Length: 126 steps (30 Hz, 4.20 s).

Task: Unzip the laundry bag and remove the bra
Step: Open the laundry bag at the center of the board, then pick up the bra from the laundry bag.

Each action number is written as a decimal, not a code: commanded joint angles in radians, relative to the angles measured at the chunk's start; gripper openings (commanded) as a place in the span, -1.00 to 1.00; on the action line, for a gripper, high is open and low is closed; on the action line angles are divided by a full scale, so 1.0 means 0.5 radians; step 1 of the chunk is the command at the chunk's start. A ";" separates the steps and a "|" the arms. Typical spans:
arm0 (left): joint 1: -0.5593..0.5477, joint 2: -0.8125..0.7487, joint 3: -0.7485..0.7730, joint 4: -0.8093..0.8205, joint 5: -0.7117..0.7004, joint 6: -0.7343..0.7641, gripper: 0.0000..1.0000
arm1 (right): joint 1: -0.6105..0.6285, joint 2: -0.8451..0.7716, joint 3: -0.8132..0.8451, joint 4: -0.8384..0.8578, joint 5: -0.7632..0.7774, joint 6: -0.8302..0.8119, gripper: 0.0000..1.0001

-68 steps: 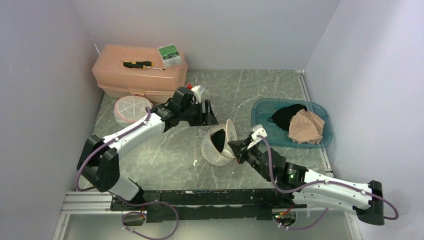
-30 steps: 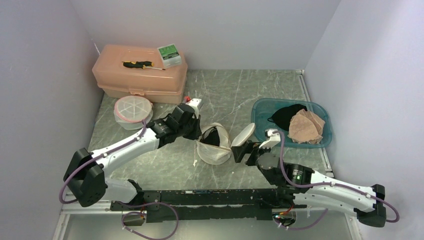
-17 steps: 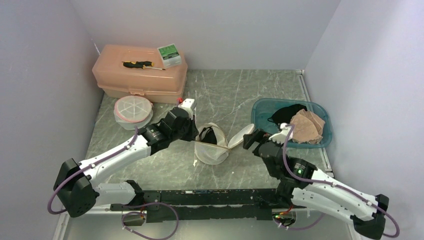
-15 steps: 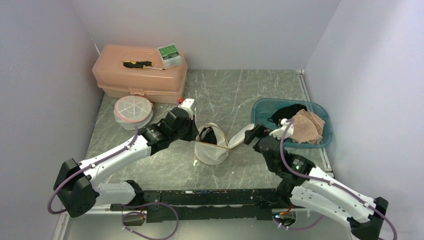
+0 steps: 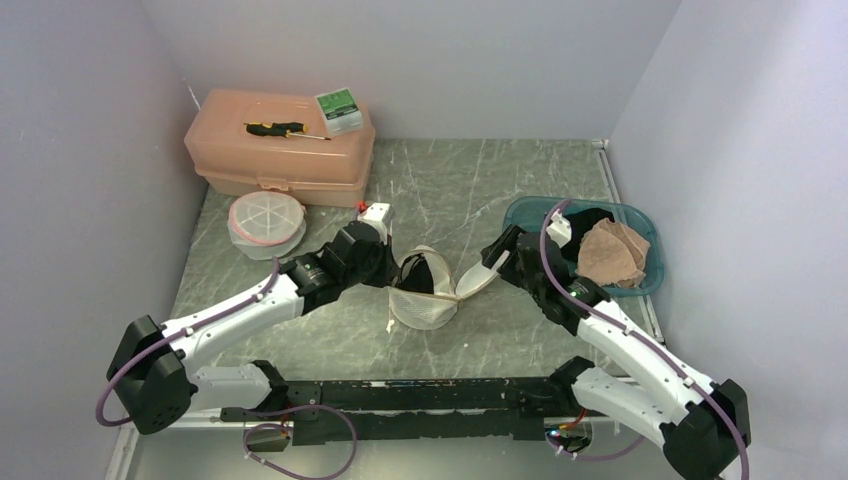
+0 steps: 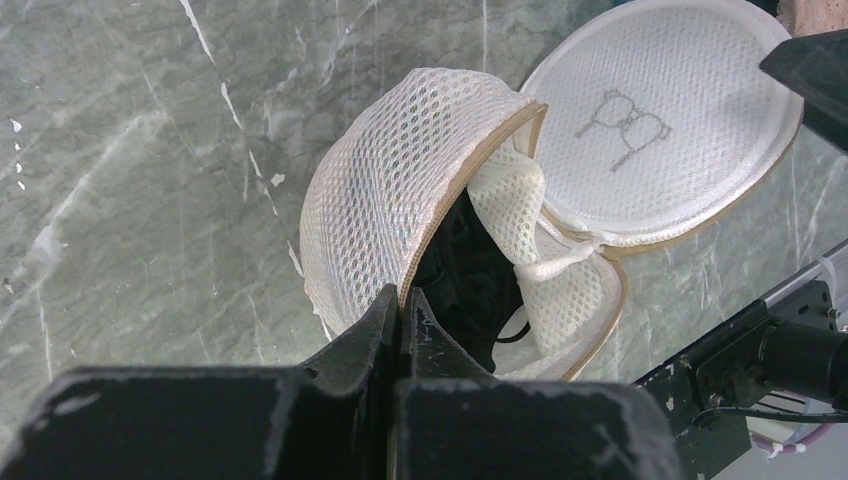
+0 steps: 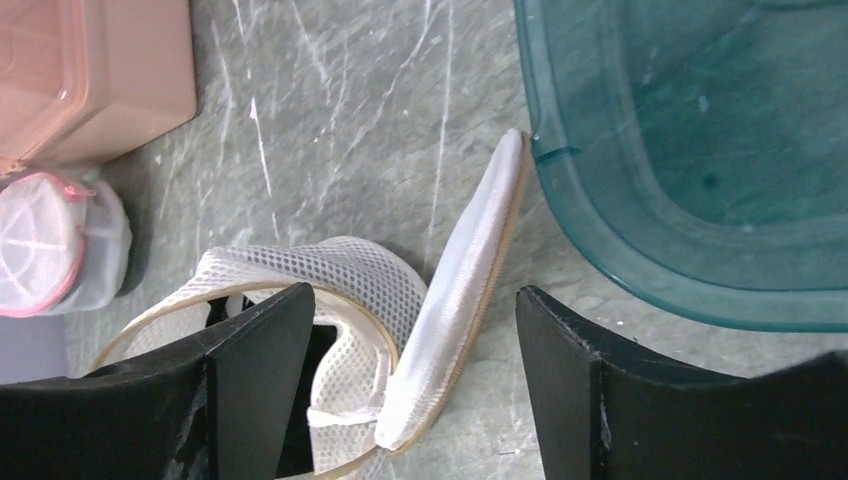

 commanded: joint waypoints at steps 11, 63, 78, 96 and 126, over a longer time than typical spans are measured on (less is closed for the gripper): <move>-0.042 -0.099 -0.021 0.082 -0.045 -0.059 -0.95 | -0.124 0.268 0.111 0.225 -0.253 -0.123 -0.65; -0.056 -0.513 -1.172 1.459 -0.466 -0.265 -0.80 | 0.033 -1.542 -0.752 0.464 -0.486 -0.484 0.21; -0.056 -0.414 -0.729 0.817 -0.246 -0.328 -0.80 | 0.251 -0.425 0.026 0.254 -0.743 -1.018 0.45; -0.055 -0.134 -0.466 0.506 -0.141 -0.360 -0.87 | 0.590 0.647 0.188 0.449 -0.260 -1.126 0.26; -0.059 -0.708 -0.442 0.092 -0.312 -0.494 -0.94 | 0.619 0.662 0.608 0.155 0.342 -1.279 -1.00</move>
